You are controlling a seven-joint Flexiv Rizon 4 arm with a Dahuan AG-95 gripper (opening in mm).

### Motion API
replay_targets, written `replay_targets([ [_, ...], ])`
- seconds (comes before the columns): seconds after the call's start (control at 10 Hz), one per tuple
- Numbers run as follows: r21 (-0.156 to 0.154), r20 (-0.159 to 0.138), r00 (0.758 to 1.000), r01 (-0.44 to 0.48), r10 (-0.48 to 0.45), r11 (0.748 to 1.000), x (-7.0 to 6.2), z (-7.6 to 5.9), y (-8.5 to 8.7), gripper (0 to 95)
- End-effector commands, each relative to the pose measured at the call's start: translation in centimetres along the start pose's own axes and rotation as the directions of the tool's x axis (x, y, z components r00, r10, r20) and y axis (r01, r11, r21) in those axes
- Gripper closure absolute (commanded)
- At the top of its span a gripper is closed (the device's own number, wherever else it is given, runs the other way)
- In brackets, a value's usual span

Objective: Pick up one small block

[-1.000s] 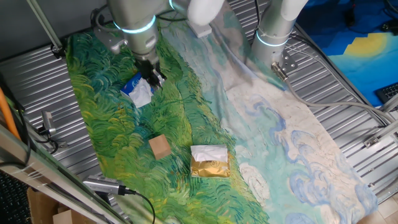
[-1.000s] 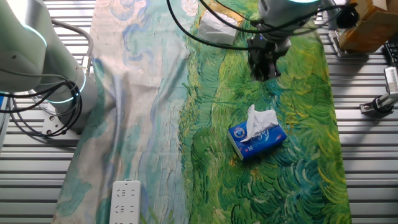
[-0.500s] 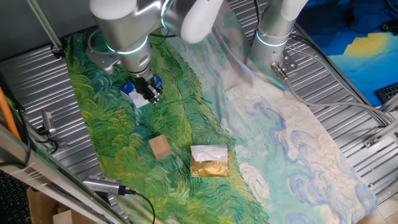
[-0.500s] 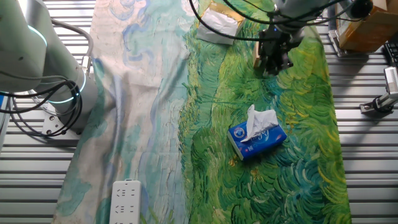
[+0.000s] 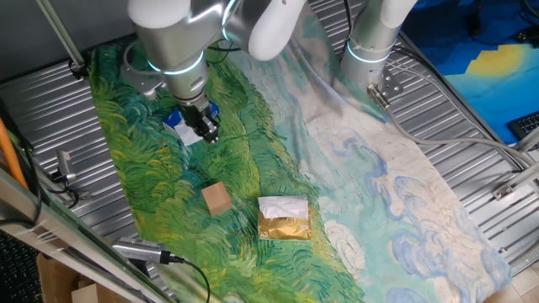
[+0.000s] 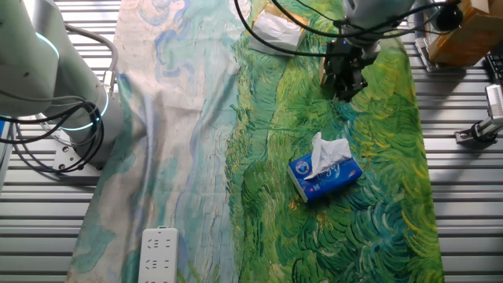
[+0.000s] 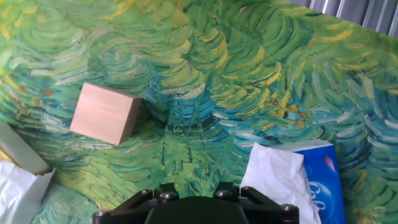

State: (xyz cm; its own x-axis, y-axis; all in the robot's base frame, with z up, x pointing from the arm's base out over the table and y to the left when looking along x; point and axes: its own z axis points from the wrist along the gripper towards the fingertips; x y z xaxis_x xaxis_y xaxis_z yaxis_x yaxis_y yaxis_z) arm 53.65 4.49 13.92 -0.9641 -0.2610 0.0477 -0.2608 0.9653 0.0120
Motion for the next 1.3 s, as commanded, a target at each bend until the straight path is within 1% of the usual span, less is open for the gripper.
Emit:
replay_targets([
  [0.1, -0.015, 0.018, 0.995, -0.101, 0.101, 0.995, 0.14, -0.03, -0.01, 57.0],
  [0.2, -0.040, 0.017, 0.995, -0.101, 0.102, 0.994, 0.14, -0.03, -0.01, 76.0],
  [0.3, -0.051, 0.007, 0.997, -0.074, 0.075, 0.996, 0.14, -0.03, -0.01, 57.0],
  [0.4, -0.054, 0.004, 0.999, -0.048, 0.048, 0.997, 0.14, -0.03, -0.01, 57.0],
  [0.6, -0.073, 0.013, 1.000, -0.007, 0.008, 0.997, 0.14, -0.03, -0.01, 57.0],
  [1.3, -0.075, 0.013, 1.000, 0.005, -0.004, 0.997, 0.14, -0.03, -0.01, 57.0],
])
